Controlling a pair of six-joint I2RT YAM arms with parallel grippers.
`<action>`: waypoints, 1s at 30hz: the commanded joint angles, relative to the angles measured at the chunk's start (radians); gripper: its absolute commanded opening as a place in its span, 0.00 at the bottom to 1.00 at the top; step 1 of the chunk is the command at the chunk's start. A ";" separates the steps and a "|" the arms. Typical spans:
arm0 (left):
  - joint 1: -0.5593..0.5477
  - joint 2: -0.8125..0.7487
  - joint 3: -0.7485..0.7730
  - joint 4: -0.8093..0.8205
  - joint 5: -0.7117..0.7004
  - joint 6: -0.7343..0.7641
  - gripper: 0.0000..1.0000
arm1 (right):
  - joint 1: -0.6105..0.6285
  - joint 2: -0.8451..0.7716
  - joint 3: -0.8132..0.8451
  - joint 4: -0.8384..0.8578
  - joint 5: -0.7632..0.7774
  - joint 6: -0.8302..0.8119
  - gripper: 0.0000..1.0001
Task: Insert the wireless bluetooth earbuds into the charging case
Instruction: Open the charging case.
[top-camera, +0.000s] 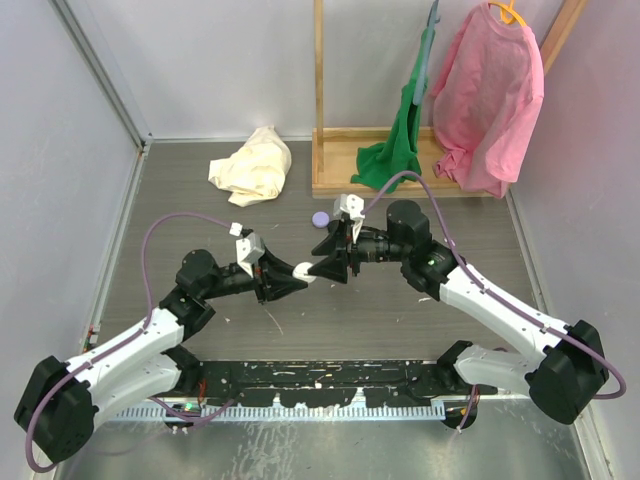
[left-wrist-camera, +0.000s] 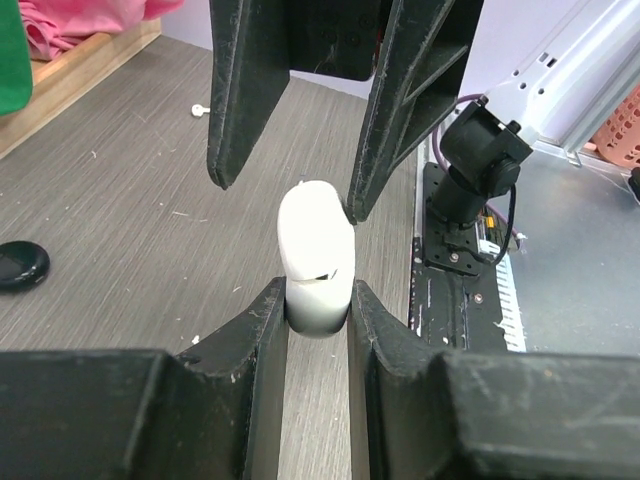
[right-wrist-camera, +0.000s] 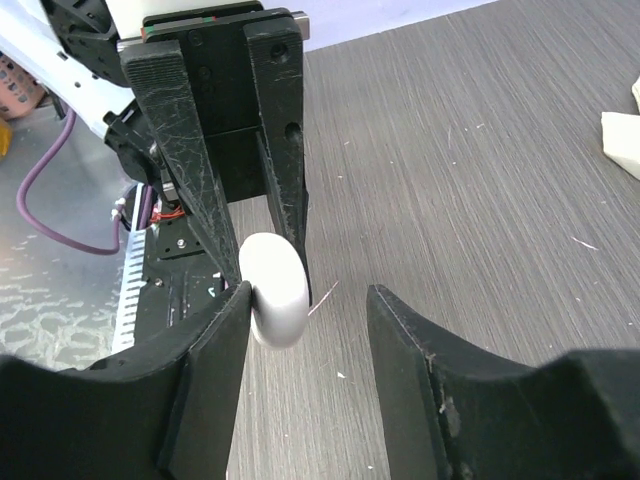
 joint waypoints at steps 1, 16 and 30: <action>-0.003 -0.025 0.001 0.079 0.033 0.013 0.07 | -0.004 -0.010 0.052 0.011 0.102 -0.003 0.56; -0.003 -0.025 0.001 0.061 -0.016 0.009 0.08 | -0.006 0.008 0.076 -0.021 0.227 0.009 0.60; -0.003 -0.095 -0.023 -0.076 -0.371 0.043 0.07 | -0.162 0.083 -0.024 -0.152 0.855 0.064 0.69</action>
